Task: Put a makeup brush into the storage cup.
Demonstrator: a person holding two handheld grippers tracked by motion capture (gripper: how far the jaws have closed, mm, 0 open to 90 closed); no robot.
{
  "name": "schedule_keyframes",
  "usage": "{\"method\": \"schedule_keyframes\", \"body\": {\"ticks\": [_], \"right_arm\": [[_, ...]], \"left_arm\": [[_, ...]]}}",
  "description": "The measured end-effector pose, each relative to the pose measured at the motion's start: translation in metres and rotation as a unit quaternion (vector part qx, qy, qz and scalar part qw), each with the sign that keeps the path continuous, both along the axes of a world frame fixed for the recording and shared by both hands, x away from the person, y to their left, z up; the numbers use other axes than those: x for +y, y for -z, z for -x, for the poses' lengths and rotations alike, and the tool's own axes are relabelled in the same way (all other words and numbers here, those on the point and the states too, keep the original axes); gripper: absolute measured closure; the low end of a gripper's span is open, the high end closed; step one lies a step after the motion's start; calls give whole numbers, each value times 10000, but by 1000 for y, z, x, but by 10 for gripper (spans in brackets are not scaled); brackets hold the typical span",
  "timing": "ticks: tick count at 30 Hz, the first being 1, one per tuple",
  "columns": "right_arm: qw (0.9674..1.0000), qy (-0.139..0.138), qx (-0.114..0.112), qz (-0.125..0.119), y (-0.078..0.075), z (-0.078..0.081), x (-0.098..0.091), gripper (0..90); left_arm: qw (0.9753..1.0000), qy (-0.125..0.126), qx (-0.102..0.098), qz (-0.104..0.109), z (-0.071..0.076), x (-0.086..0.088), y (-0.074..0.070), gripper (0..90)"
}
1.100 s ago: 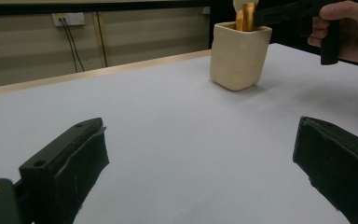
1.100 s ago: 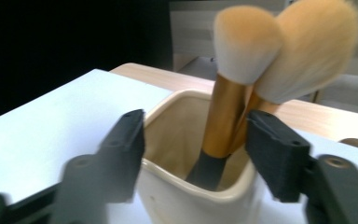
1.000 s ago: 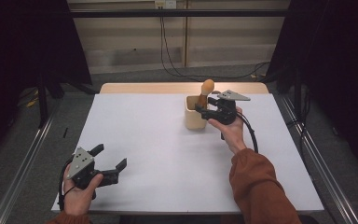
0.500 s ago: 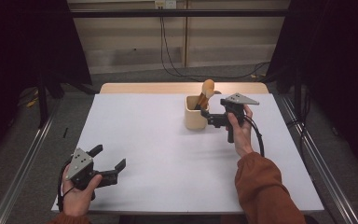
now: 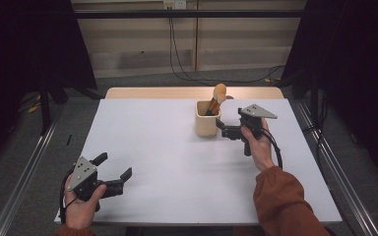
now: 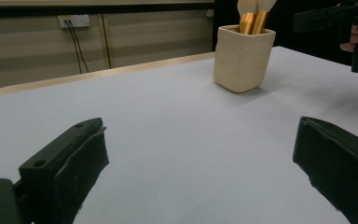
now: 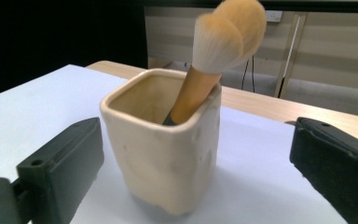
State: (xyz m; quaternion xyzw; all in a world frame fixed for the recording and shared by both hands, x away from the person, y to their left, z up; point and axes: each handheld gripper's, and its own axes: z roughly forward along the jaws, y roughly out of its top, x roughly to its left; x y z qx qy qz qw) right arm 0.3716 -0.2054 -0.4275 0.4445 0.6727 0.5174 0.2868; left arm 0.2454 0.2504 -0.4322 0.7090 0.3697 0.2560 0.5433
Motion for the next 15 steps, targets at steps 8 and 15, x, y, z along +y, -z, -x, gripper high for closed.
{"method": "schedule_keyframes", "body": {"ticks": [8, 15], "right_arm": [[10000, -42, -9, 24, 1, 14, -9, 28], [9998, 39, -200, 70, 0, 26, -16, 18]], "left_arm": [[10000, 5, -6, -21, -1, 0, 0, 25], [10000, 3, -4, -12, -1, 0, 0, 25]]}}
